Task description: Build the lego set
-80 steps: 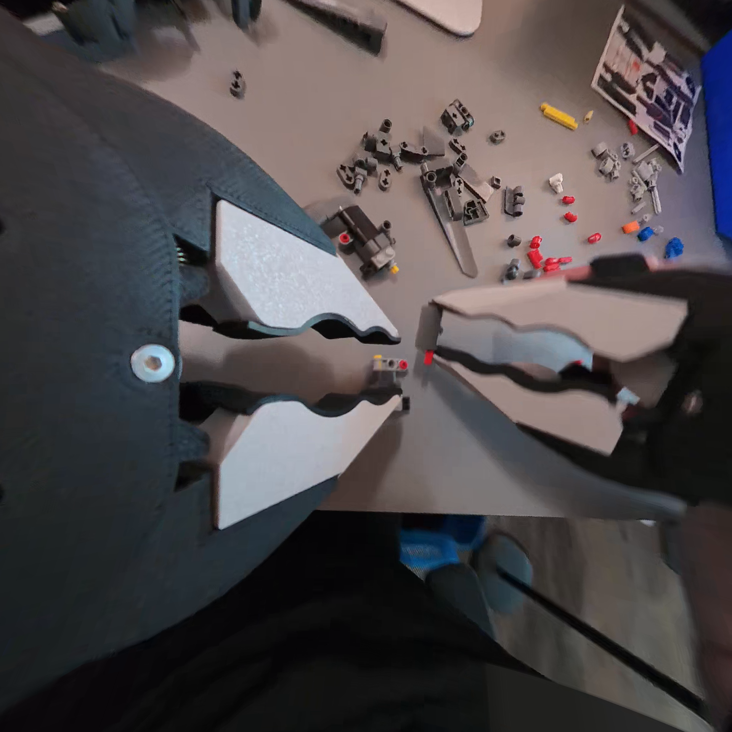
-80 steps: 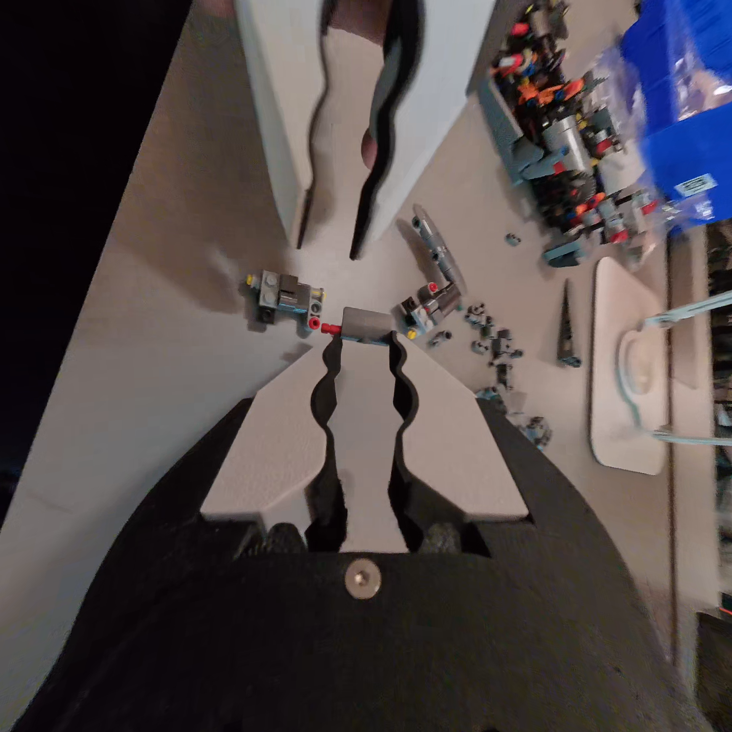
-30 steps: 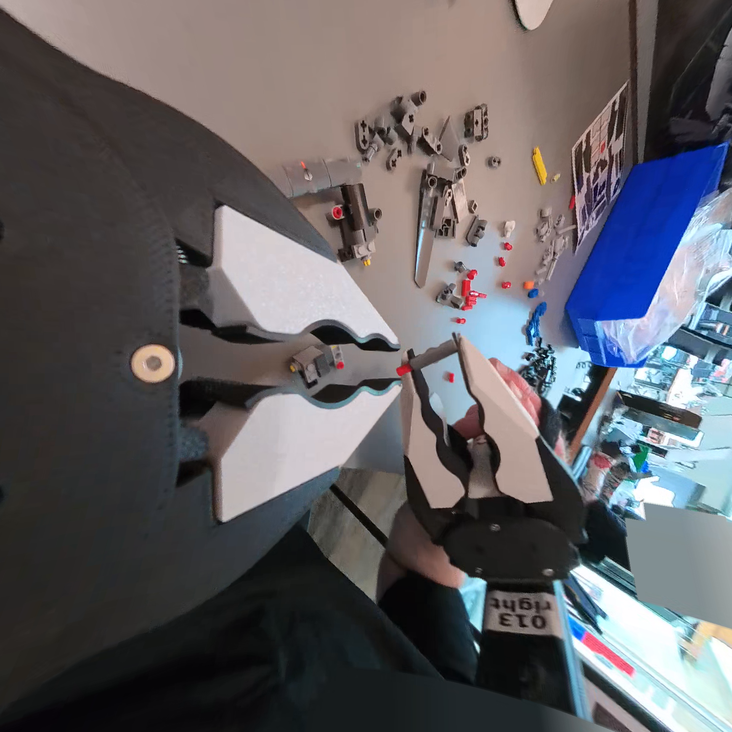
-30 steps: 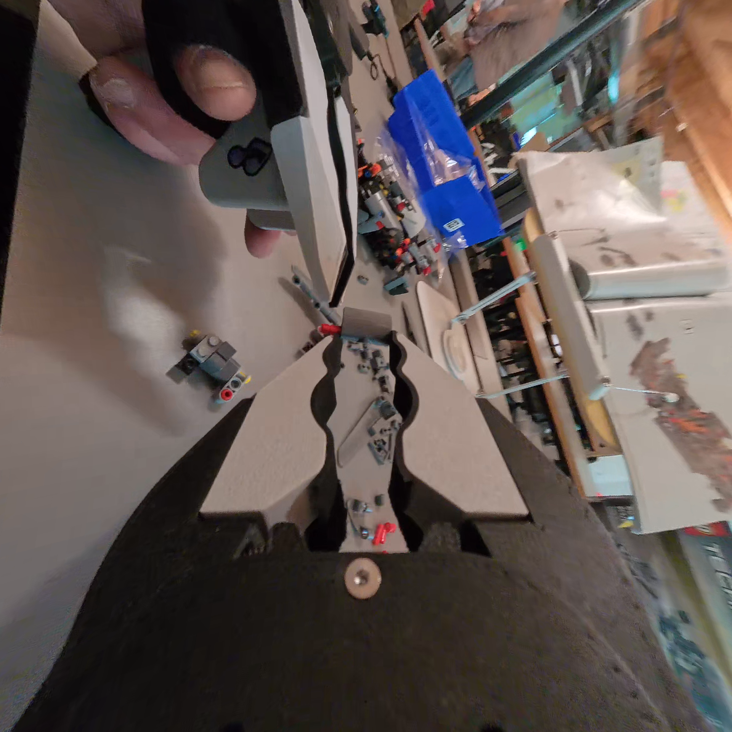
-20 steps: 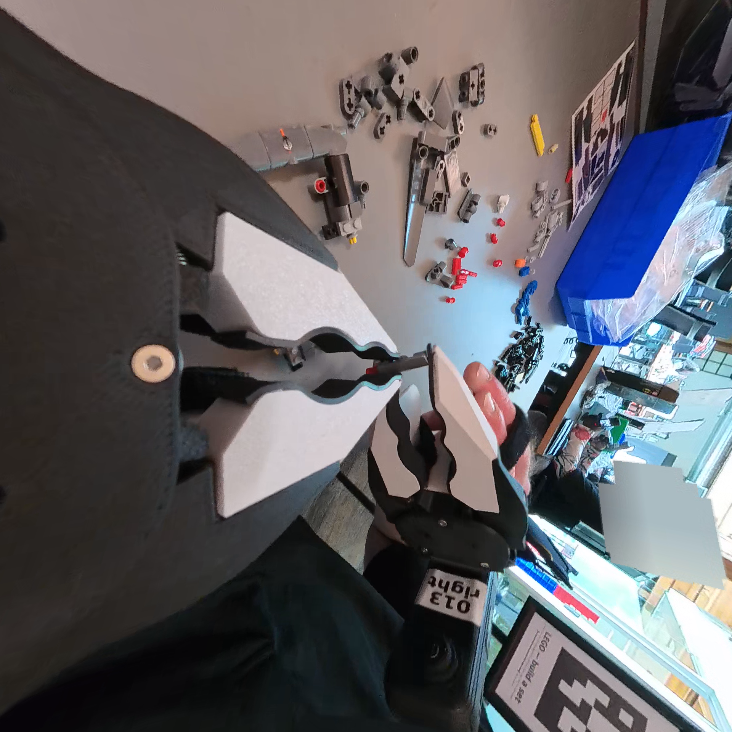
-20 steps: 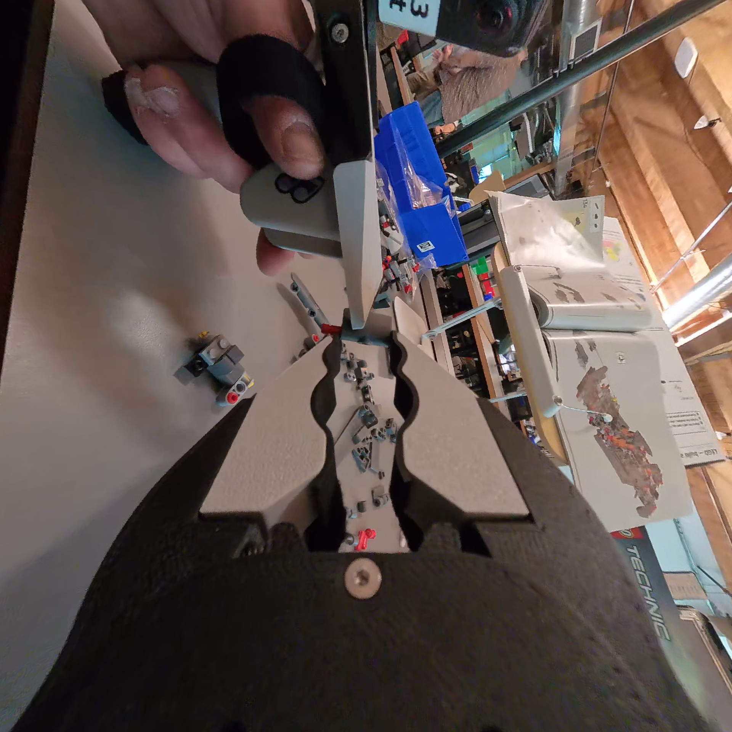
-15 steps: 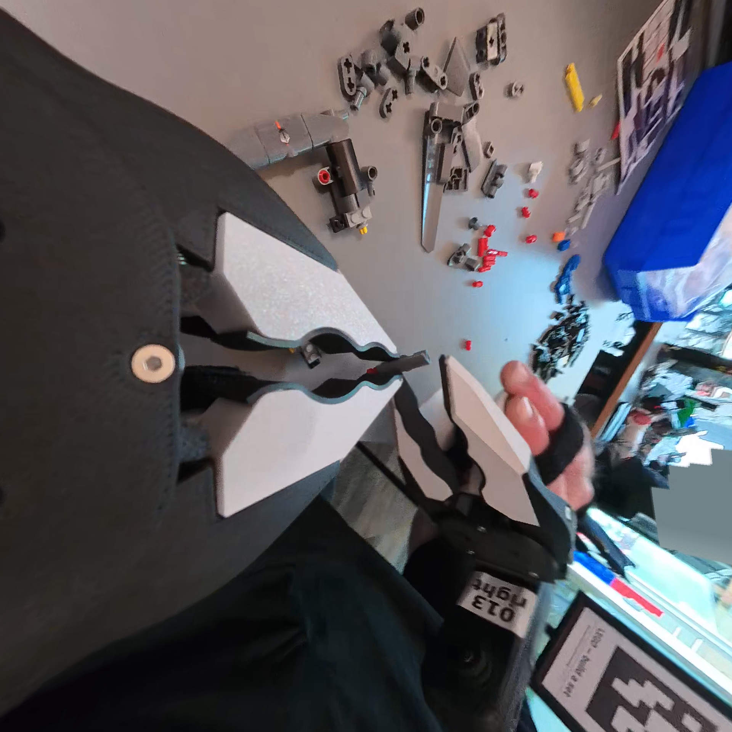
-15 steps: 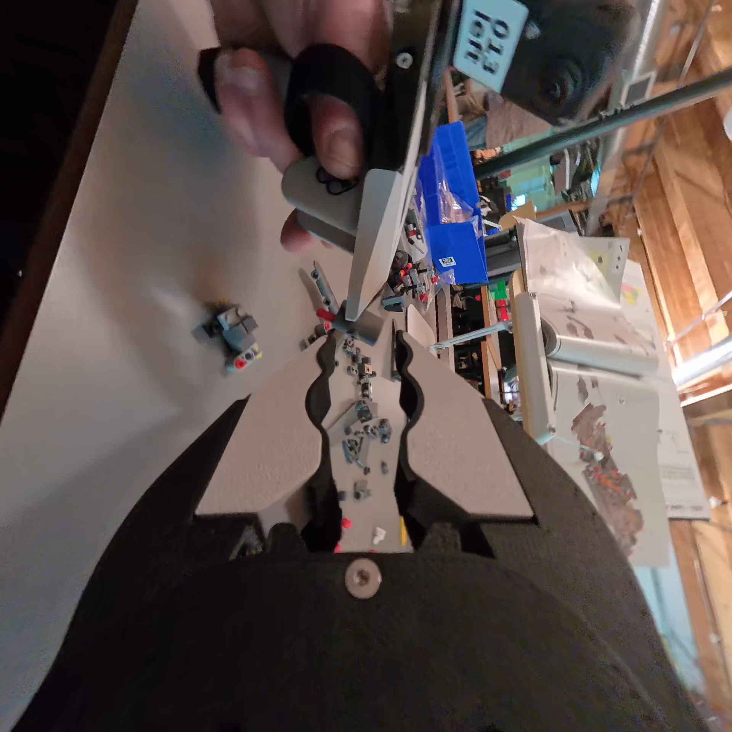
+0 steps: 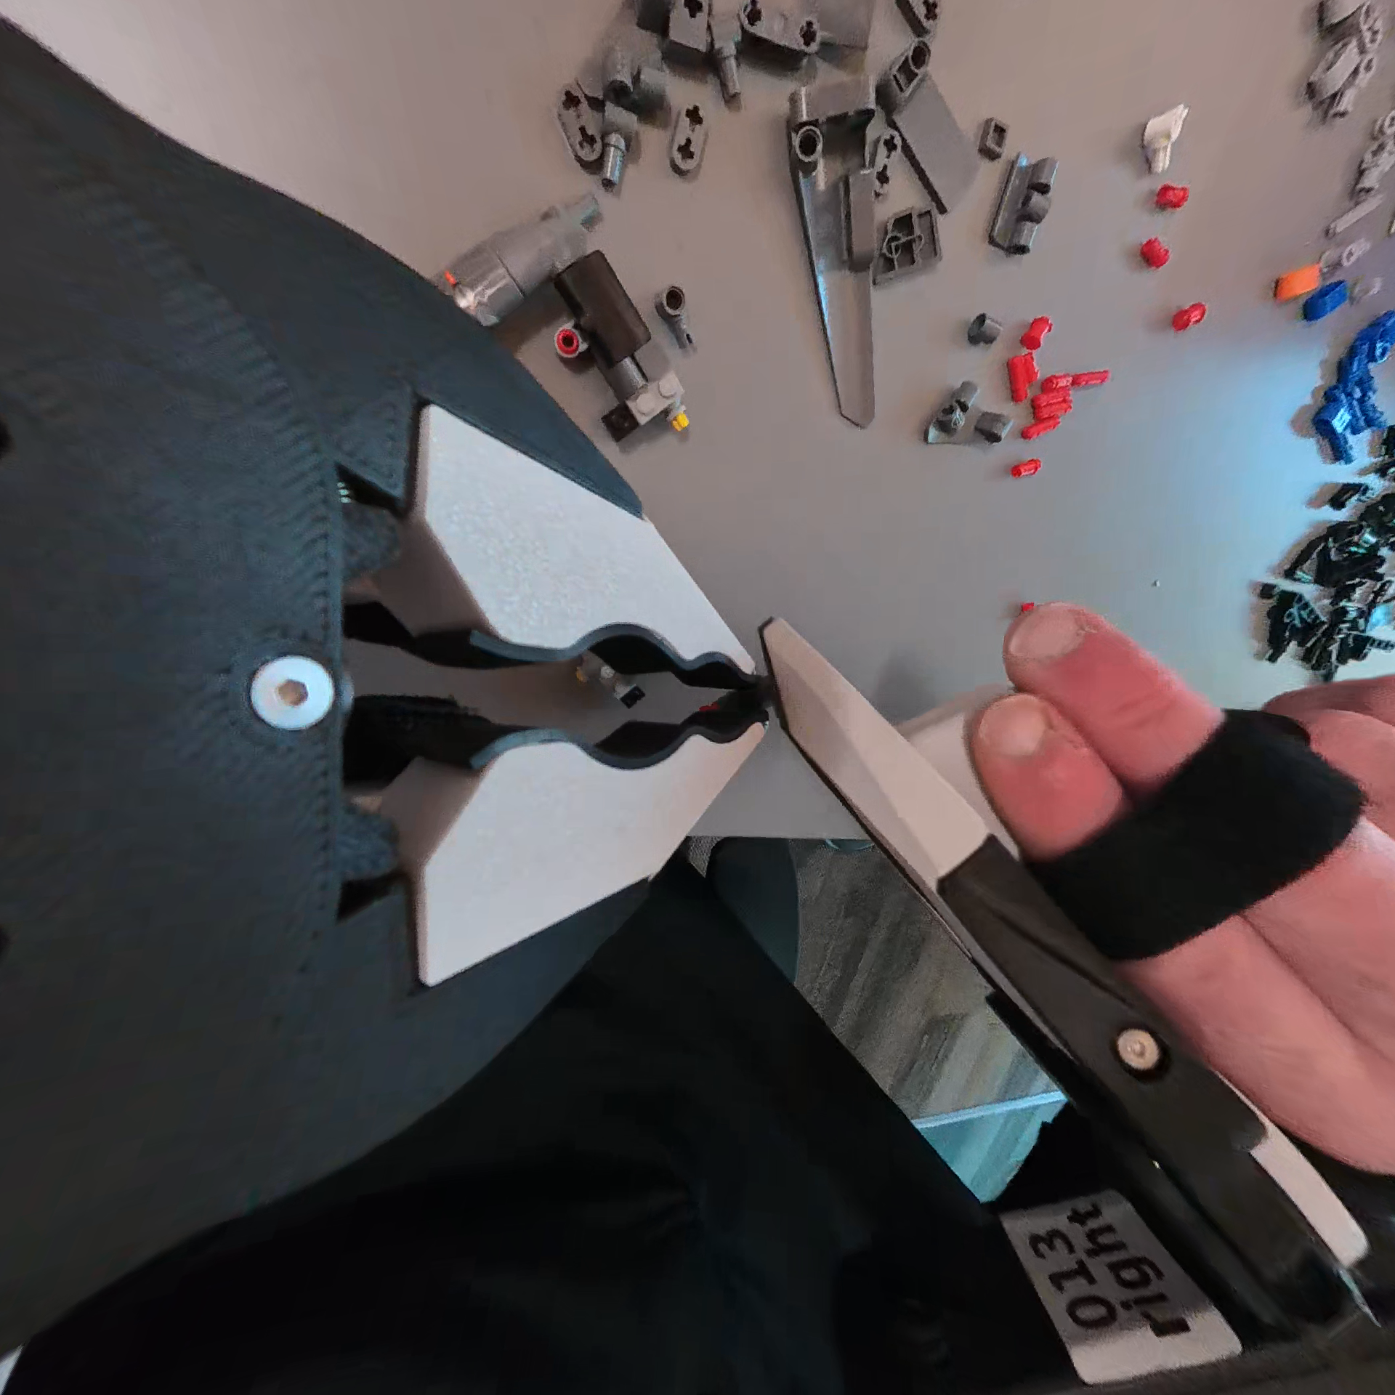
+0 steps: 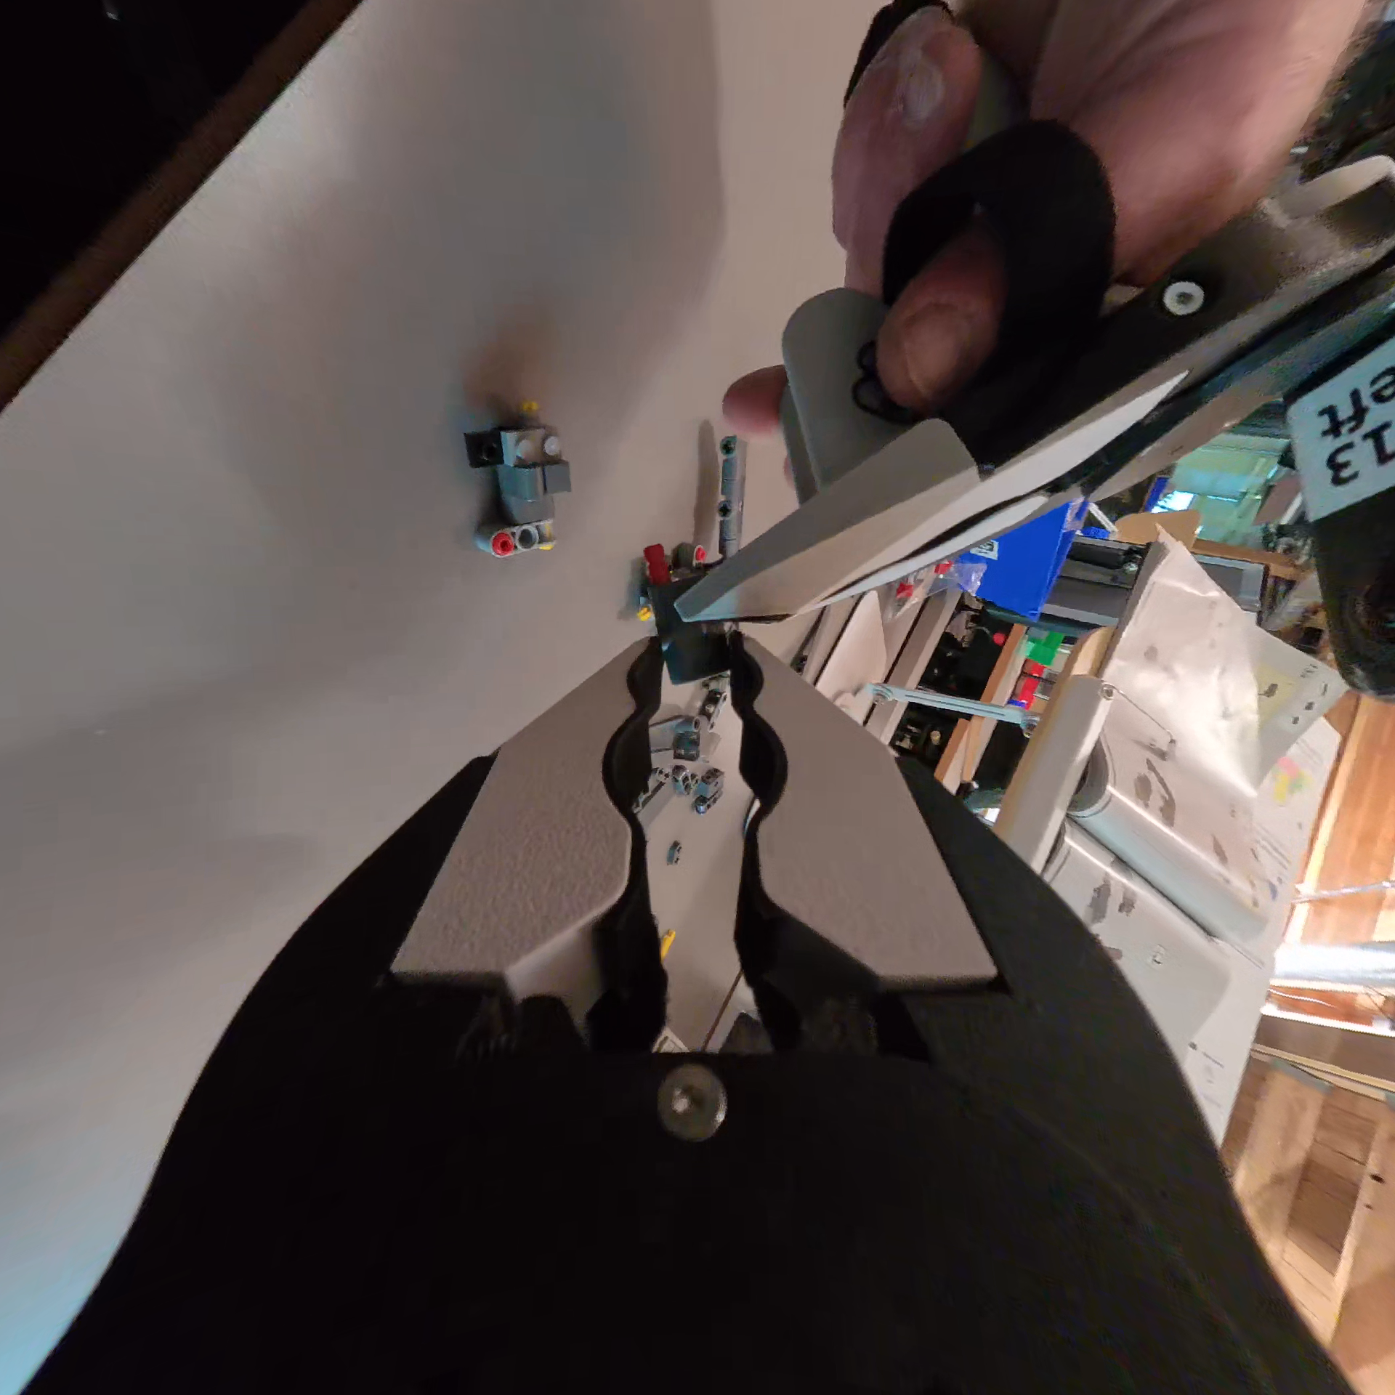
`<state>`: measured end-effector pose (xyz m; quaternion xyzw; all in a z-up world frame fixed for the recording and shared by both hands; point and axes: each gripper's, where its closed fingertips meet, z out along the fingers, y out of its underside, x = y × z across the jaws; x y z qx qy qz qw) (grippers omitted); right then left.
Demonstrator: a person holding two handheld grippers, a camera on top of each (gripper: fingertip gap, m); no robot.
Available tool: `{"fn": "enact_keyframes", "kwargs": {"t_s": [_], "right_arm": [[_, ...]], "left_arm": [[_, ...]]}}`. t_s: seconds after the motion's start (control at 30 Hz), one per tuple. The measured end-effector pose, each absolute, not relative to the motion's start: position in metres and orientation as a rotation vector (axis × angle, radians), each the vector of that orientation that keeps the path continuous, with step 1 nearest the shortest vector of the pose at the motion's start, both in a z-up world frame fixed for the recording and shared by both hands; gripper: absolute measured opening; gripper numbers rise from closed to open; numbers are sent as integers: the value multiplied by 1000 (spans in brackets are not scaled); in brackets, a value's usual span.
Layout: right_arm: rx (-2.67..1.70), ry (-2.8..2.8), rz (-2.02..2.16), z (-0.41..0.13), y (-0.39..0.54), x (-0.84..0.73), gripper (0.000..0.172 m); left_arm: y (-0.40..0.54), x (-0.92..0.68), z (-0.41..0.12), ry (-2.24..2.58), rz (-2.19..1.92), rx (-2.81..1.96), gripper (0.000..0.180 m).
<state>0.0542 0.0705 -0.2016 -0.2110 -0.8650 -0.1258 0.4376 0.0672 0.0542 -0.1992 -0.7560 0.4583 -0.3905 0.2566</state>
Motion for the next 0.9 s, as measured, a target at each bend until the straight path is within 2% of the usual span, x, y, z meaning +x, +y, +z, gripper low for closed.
{"fn": "enact_keyframes", "kwargs": {"t_s": [0.2, 0.33, 0.43, 0.63, 0.9], "right_arm": [[-588, -2186, -282, -210, 76, 55, 13], [-709, -2204, -192, -216, 83, 59, 13], [-783, -2256, -100, -228, 82, 64, 12], [-857, -2350, 80, -246, 78, 62, 13], [-917, -2366, 187, -256, 74, 61, 13]], "left_arm": [[59, 67, -205, 1241, -1026, -2078, 5], [69, 51, -202, 1199, -731, -2039, 28], [45, 49, -198, 1191, -623, -2003, 35], [26, 48, -231, 1100, -312, -2040, 55], [36, 47, -256, 973, -113, -2071, 51]]}}
